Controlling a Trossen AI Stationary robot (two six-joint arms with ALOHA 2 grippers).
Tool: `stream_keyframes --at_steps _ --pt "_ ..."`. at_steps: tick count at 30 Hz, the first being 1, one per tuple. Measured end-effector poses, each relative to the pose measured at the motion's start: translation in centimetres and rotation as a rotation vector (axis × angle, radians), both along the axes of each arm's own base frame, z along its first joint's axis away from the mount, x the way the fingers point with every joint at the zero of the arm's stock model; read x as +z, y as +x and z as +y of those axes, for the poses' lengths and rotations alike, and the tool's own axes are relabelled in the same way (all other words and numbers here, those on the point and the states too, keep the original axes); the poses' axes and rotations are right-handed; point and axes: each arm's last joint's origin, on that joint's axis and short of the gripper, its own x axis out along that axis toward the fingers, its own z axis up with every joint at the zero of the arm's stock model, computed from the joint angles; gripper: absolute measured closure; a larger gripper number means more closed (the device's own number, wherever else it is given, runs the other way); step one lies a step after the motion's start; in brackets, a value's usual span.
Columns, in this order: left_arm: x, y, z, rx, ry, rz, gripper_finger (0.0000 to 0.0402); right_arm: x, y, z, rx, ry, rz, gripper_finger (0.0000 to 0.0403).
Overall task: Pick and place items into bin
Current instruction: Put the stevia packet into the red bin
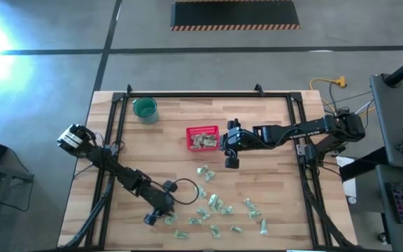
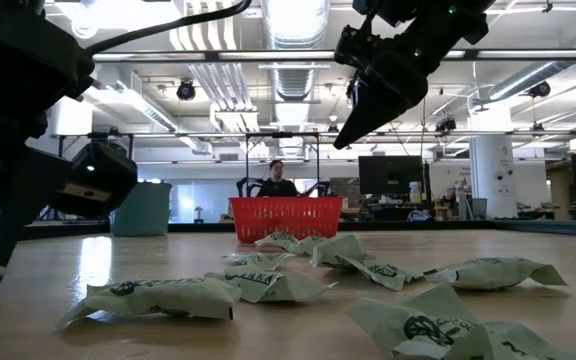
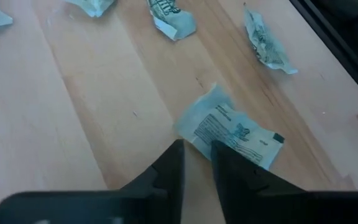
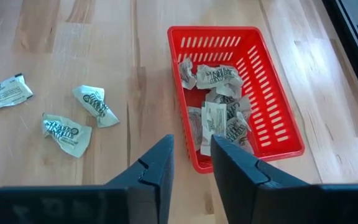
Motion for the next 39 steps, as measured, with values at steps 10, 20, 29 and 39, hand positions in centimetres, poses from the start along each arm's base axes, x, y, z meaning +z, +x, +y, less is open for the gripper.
stream_keyframes --at_steps 10,20,29,39 --pt "0.3 0.2 -0.2 -0.042 -0.015 -0.046 0.0372 0.0 0.0 0.0 0.000 0.000 0.000 0.0317" --pt "0.6 0.4 0.0 -0.022 -0.011 -0.072 0.0307 -0.2 -0.1 0.0 0.000 0.000 0.006 0.0313" --pt "1.3 0.5 -0.5 -0.044 -0.080 -0.094 0.0237 -0.3 -0.1 0.0 -0.003 0.003 0.009 0.0320" --pt "0.4 0.1 -1.5 -0.037 -0.103 -0.051 0.0181 -0.5 -0.2 0.0 -0.006 0.005 0.014 0.0314"
